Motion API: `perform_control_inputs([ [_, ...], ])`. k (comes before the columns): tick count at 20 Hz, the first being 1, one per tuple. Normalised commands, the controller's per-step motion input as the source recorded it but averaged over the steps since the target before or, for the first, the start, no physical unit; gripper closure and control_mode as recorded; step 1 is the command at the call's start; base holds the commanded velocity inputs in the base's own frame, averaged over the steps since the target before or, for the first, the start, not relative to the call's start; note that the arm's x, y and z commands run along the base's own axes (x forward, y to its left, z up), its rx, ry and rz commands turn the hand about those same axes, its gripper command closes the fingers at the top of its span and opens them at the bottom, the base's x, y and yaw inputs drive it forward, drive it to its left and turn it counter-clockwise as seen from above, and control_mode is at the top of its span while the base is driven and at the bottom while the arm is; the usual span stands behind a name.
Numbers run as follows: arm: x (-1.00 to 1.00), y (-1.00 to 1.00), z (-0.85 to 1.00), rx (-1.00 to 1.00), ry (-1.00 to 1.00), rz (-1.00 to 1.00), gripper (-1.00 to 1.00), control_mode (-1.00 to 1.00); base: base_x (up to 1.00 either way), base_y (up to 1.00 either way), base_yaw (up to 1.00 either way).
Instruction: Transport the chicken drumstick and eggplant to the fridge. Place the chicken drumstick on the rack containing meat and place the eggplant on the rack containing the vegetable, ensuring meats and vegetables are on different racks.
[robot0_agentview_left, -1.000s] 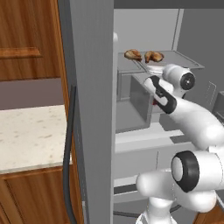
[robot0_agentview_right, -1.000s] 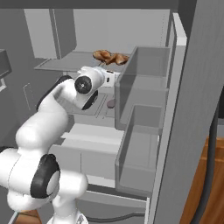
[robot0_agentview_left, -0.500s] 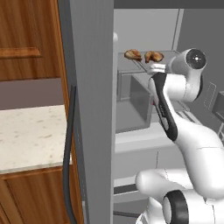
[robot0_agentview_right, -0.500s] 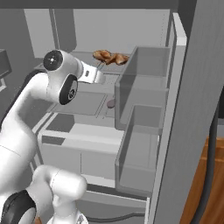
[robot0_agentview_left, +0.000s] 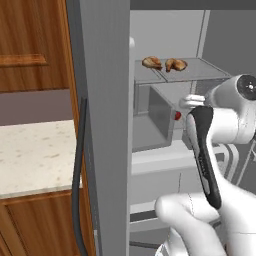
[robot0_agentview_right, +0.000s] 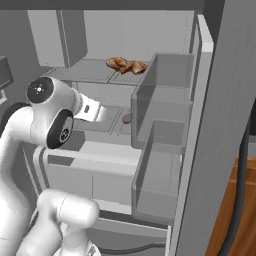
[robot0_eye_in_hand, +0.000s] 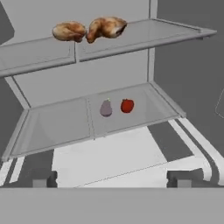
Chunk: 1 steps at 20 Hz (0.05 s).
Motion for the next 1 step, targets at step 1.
perform_control_inputs([
  [1, -1.0, 0.0, -0.06, 0.06, 0.18, 0.0, -1.0, -1.0, 0.0, 0.0, 0.0],
])
